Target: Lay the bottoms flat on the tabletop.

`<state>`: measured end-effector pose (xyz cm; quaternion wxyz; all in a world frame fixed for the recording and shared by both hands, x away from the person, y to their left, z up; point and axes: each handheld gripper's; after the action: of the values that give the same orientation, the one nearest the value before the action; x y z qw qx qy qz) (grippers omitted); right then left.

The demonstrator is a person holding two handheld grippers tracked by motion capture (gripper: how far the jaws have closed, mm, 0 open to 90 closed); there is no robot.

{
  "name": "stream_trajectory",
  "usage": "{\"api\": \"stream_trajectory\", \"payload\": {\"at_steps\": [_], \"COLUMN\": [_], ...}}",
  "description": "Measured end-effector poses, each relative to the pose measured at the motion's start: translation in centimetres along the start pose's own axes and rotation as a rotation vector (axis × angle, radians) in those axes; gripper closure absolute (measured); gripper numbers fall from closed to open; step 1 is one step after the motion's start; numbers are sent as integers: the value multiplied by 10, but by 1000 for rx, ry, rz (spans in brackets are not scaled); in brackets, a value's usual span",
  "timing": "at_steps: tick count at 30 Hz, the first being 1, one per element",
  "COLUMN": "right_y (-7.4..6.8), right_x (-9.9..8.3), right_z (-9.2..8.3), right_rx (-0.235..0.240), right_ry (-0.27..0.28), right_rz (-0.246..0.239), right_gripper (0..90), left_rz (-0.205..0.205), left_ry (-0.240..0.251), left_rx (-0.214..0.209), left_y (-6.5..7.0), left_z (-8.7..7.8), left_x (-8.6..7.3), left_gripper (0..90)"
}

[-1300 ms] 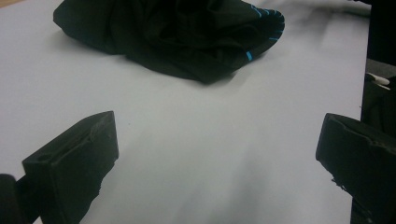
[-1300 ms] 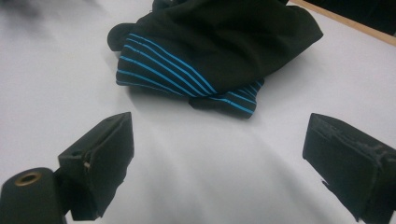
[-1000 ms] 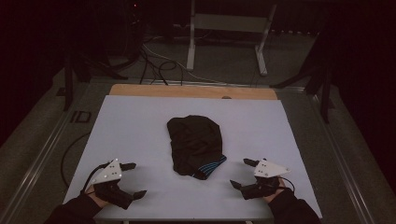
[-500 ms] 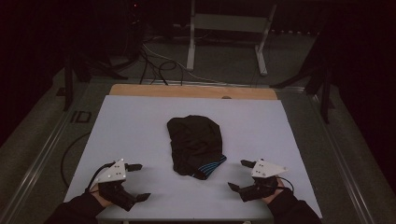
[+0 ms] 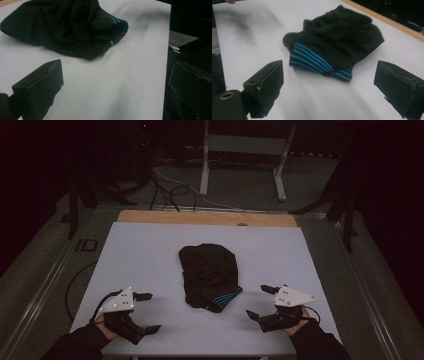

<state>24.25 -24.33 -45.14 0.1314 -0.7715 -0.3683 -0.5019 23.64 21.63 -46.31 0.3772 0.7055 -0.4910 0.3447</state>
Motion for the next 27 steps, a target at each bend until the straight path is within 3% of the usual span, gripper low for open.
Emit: {"api": "stream_trajectory", "payload": {"at_steps": [12, 17, 27], "right_y": [15, 18, 20], "right_x": [31, 43, 63], "right_z": [-11, -7, 10], "right_rx": [-47, -55, -67], "right_ry": [52, 55, 69], "right_rz": [-37, -50, -52], "right_gripper": [94, 94, 95], "left_rz": [30, 41, 63], "left_ry": [20, 22, 36], "left_rx": [16, -3, 4], "left_y": [-3, -2, -11], "left_z": [-9, -8, -5], "left_x": [23, 36, 60], "left_gripper": [1, 1, 1]}}
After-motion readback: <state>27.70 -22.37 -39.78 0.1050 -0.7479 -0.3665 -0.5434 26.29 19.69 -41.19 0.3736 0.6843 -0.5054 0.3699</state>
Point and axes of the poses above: each handheld gripper's, and its own axes: z roughly forward along the jaws, x roughly out of its top, y roughly to its right, and after that the axes turned 11 degrees about -x, right-handed
